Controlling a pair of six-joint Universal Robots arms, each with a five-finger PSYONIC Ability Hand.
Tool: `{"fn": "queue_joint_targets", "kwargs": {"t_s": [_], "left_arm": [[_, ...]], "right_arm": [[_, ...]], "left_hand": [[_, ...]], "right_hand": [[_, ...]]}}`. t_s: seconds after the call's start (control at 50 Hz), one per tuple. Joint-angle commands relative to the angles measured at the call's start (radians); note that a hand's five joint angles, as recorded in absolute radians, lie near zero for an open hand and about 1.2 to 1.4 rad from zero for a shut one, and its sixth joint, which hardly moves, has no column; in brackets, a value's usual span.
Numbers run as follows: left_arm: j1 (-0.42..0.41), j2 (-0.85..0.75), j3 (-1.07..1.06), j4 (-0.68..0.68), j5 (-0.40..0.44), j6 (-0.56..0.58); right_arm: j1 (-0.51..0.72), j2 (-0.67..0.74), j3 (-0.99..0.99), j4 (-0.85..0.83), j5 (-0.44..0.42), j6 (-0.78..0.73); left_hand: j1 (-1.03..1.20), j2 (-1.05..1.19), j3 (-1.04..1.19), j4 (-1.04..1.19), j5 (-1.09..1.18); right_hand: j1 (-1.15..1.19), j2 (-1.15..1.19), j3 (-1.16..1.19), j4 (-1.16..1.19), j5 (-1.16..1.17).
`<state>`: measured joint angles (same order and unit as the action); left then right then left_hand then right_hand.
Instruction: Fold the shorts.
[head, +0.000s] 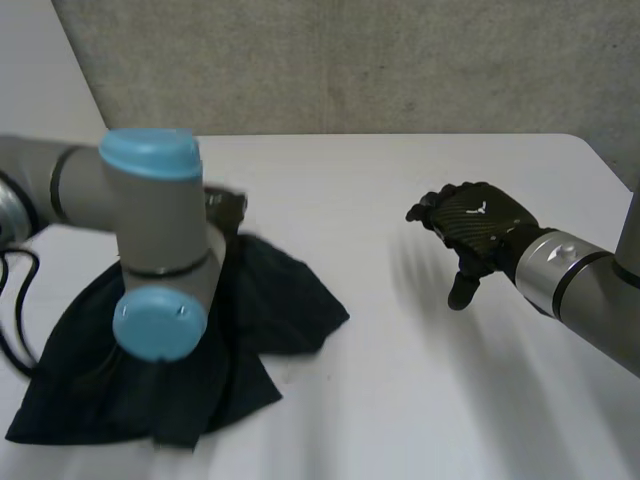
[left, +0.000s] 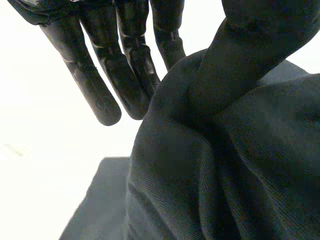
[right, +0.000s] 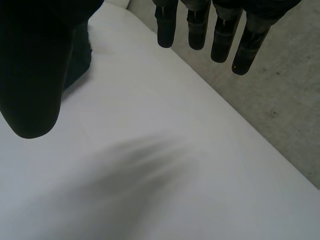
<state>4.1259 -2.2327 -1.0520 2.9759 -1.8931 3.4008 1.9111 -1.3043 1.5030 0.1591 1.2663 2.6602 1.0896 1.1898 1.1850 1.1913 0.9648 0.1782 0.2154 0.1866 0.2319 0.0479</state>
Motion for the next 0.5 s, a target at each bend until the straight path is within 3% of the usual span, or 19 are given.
{"fn": "queue_joint_targets", "kwargs": {"t_s": [0.02,0.08,0.16,0.36,0.38,0.4,0.42,0.44,0.5], "left_arm": [[-0.029,-0.054,0.260,0.034,0.200,0.005],[-0.038,-0.053,0.267,0.054,0.331,0.005],[-0.053,-0.056,0.265,0.086,0.426,0.006],[-0.050,-0.153,0.241,0.078,0.459,0.072],[-0.052,-0.159,0.236,0.074,0.457,0.090],[-0.059,-0.169,0.222,0.063,0.454,0.132],[-0.061,-0.171,0.215,0.058,0.447,0.152],[-0.061,-0.171,0.207,0.051,0.440,0.173],[-0.061,-0.156,0.187,0.035,0.387,0.212]], "right_arm": [[-0.047,-0.006,-0.018,-0.015,0.016,0.014],[-0.061,-0.006,-0.024,-0.015,0.041,0.015],[-0.070,-0.006,-0.033,-0.016,0.077,0.018],[-0.067,-0.004,-0.037,-0.013,0.084,0.023],[-0.067,-0.003,-0.035,-0.013,0.082,0.023],[-0.064,0.000,-0.029,-0.015,0.078,0.023],[-0.063,0.003,-0.026,-0.015,0.076,0.023],[-0.061,0.005,-0.021,-0.016,0.074,0.023],[-0.060,0.033,-0.010,-0.030,0.074,0.023]], "left_hand": [[0.307,0.207,0.211,0.205,0.257],[0.307,0.207,0.211,0.205,0.257],[0.307,0.207,0.211,0.205,0.257],[0.307,0.207,0.211,0.205,0.257],[0.107,0.006,0.011,0.005,0.057],[-0.491,-0.591,-0.587,-0.593,-0.541],[-0.785,-0.885,-0.880,-0.887,-0.835],[-0.915,-1.015,-1.011,-1.017,-0.965],[-0.905,-1.006,-1.001,-1.007,-0.955]], "right_hand": [[-0.004,-0.041,-0.012,-0.057,-0.048],[-0.004,-0.041,-0.012,-0.057,-0.048],[-0.004,-0.041,-0.012,-0.057,-0.048],[-0.004,-0.041,-0.012,-0.057,-0.048],[-0.004,-0.041,-0.012,-0.057,-0.048],[-0.004,-0.041,-0.012,-0.057,-0.048],[-0.004,-0.041,-0.012,-0.057,-0.048],[-0.004,-0.041,-0.012,-0.057,-0.048],[-0.004,-0.041,-0.012,-0.057,-0.048]]}}
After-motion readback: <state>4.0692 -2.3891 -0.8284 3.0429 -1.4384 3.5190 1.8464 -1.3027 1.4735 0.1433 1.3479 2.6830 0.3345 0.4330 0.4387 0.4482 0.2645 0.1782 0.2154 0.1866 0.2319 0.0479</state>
